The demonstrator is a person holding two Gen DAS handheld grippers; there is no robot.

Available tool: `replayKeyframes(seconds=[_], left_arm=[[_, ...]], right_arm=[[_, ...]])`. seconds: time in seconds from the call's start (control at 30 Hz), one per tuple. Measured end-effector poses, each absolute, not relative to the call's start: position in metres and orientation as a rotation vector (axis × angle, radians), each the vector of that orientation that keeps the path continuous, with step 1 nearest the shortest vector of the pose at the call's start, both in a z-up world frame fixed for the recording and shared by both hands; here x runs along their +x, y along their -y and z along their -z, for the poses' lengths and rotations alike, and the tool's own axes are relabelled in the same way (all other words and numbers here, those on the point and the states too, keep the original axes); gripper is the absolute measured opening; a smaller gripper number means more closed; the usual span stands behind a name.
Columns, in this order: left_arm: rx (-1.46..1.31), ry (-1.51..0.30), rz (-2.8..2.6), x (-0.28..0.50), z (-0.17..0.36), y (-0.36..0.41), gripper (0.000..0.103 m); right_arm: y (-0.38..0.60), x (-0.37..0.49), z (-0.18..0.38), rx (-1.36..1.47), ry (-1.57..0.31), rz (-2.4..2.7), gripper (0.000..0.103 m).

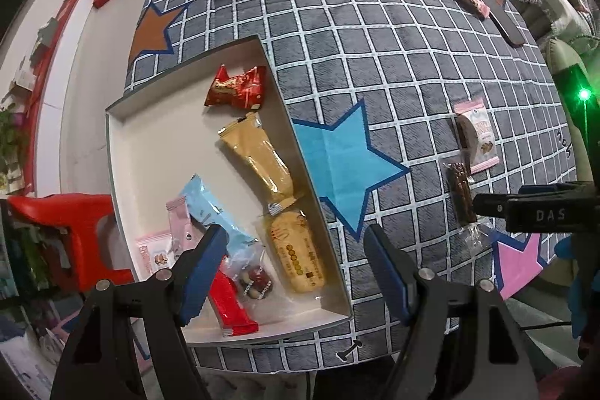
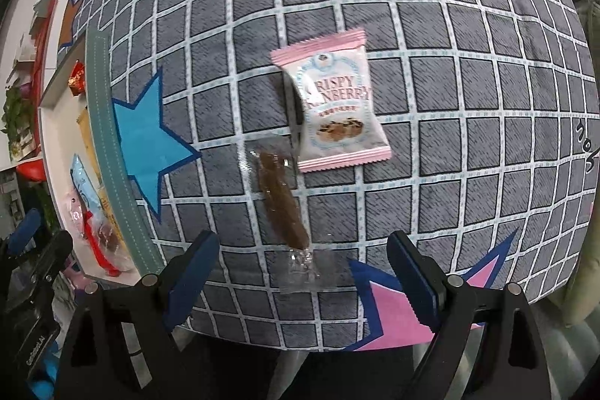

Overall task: Organize snacks
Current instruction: 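Move both tools back over the cranberry packet and jerky stick on the table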

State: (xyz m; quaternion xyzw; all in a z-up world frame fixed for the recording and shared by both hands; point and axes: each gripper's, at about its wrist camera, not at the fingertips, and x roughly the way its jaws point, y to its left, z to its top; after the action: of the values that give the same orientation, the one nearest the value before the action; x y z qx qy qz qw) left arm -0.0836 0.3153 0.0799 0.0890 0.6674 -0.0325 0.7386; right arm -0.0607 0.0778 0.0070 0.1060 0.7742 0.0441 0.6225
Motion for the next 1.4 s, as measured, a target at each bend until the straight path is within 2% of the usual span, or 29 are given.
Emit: replayKeyframes(seconds=[0.53, 1.4], left_arm=[[0.251, -1.499, 0.056, -0.084, -0.071, -0.296, 0.079], [0.404, -1.565, 0.082, -0.077, -0.067, -0.264, 0.079]], right_arm=[[-0.03, -0.056, 0.0, 0.212, -1.794, -0.084, 0.092], [-0.044, -0.045, 0.03, 0.197, -1.816, -0.093, 0.092]])
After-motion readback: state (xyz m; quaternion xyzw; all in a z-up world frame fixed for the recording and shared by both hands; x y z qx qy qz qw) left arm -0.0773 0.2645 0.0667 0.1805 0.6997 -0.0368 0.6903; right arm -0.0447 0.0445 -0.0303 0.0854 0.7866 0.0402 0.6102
